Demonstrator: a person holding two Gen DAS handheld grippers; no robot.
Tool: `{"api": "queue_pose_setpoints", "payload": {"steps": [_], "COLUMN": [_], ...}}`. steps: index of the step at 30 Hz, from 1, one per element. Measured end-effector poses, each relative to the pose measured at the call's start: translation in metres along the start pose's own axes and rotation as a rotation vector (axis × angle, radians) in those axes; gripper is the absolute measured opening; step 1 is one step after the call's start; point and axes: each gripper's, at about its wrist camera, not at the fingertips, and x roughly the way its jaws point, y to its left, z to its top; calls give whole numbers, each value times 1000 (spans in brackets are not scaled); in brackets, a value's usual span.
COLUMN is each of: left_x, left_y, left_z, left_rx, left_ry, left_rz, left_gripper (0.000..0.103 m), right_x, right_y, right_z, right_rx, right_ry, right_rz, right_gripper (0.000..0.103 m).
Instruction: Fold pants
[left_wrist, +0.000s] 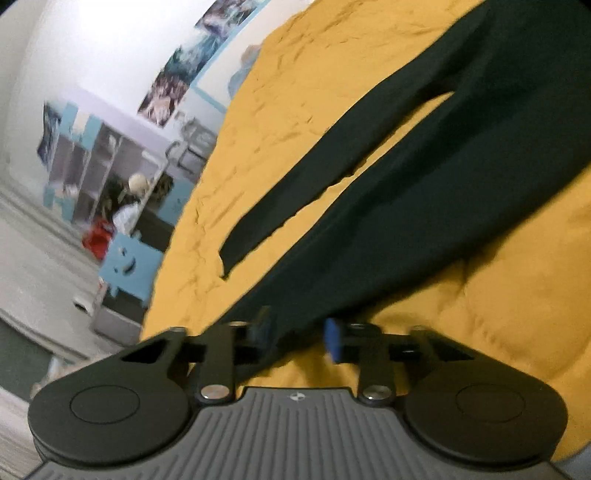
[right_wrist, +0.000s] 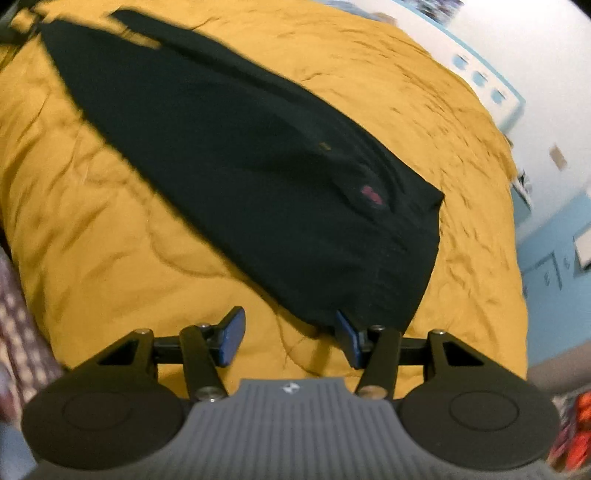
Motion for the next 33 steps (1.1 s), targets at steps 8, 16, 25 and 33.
{"api": "queue_pose_setpoints", "payload": {"steps": [8,16,25,33], "left_x": [-6,-13,-13,31], "left_y": [16,36,71,99], "left_z": [12,29,70,134], "left_rx": [-183,-339,-447,-510], "left_ry": [57,97,70,54], "left_rz": [6,-9,0,5], "left_gripper": [9,4,2,1], "right_x": [10,10,-3,44], "right_y": [18,13,-60,-143], "right_z": [-14,-17,38,111], "right_rx": [-283,-338,-92,76], "right_ry": [-23,-83,-186,-191], "right_rz": [-176,-257,-255,-237], "right_gripper": [47,0,0,0]}}
